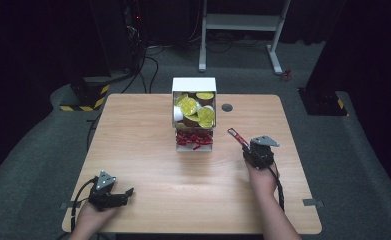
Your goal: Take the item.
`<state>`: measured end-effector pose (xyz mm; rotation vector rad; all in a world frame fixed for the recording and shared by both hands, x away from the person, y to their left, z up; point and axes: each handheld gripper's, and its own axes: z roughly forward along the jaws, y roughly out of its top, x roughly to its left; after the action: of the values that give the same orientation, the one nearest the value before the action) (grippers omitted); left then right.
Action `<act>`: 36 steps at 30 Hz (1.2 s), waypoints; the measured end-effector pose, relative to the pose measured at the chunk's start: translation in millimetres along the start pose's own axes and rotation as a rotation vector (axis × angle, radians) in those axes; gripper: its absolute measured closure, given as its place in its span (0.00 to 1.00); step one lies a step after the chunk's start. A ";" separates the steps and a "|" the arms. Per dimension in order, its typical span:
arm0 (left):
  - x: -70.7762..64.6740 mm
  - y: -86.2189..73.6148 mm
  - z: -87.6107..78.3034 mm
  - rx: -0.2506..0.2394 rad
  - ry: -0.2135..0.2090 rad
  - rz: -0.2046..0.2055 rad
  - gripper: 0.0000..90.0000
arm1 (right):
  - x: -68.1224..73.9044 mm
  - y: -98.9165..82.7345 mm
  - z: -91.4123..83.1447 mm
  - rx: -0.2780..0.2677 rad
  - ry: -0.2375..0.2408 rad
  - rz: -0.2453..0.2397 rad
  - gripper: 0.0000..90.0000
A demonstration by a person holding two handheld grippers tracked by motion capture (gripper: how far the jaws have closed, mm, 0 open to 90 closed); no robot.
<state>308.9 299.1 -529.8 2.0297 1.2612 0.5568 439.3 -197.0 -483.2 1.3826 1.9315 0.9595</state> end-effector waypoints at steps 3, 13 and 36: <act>-0.1 0.0 0.0 -0.001 0.001 -0.001 0.17 | 0.9 1.1 -4.2 -0.013 0.007 -0.009 0.72; -0.1 -0.1 0.1 -0.002 0.002 0.000 0.17 | 9.3 4.2 -29.0 -0.054 0.041 -0.026 0.70; -0.9 0.0 0.3 -0.005 0.005 -0.009 0.17 | 33.7 -40.0 -63.1 -0.006 0.126 -0.077 0.48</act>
<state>308.7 298.2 -530.1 2.0191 1.2701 0.5604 357.9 -187.3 -480.6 1.2618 2.0571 1.0362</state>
